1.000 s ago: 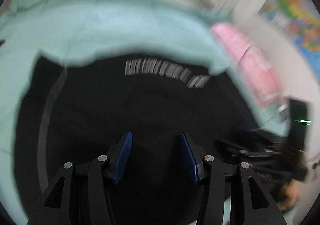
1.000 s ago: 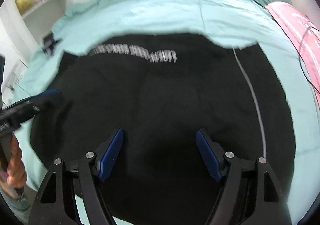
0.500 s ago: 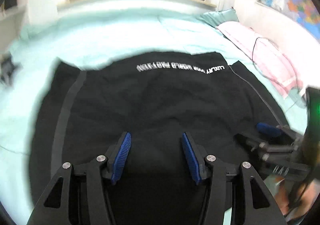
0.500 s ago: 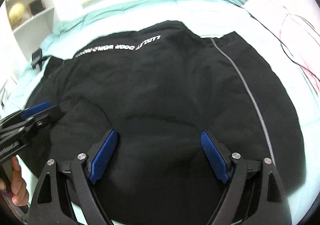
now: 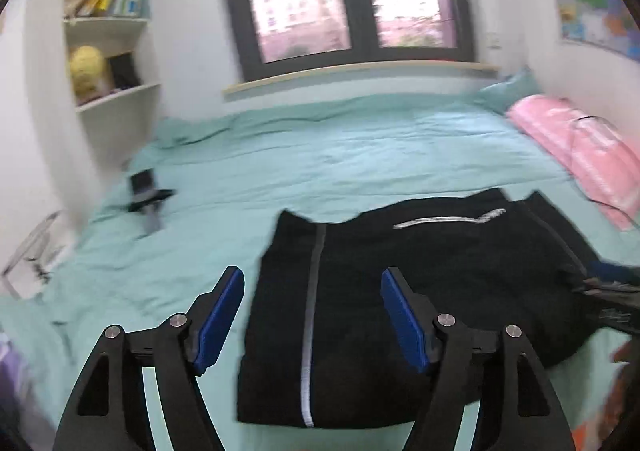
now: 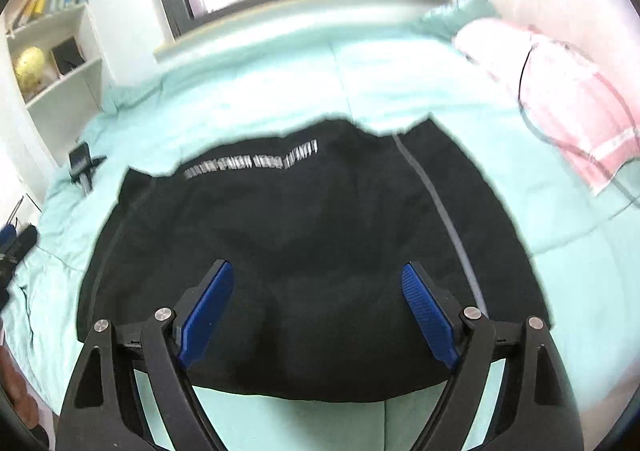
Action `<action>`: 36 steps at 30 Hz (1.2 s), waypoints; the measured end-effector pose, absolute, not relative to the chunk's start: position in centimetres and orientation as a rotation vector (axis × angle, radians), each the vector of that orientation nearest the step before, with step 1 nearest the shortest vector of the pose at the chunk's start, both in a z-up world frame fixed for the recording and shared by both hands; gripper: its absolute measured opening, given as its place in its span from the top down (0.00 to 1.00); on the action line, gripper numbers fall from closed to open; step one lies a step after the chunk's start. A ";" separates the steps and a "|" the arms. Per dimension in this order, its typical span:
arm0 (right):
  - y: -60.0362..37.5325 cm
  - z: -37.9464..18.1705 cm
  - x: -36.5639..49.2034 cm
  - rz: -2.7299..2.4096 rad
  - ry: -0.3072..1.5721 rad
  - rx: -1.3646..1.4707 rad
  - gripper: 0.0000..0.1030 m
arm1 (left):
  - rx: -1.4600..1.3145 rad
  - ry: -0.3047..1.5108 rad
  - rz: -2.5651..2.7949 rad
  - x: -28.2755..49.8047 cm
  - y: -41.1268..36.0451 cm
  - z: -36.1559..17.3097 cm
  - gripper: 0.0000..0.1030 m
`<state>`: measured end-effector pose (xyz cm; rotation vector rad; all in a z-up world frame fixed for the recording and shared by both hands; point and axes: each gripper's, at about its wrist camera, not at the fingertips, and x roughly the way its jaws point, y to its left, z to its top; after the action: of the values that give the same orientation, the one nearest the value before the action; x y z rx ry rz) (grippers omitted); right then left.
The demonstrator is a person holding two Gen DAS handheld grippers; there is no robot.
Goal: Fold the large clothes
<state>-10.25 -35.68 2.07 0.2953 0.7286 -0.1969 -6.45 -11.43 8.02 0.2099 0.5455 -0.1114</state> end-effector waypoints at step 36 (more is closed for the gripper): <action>-32.6 7.1 -12.6 -0.182 0.685 0.214 0.09 | 0.197 0.617 -0.149 -9.6 -14.3 6.9 0.30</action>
<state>-12.63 -32.63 7.12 0.2142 0.6848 -0.1821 -9.65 -14.29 6.92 0.1966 0.6170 -0.1486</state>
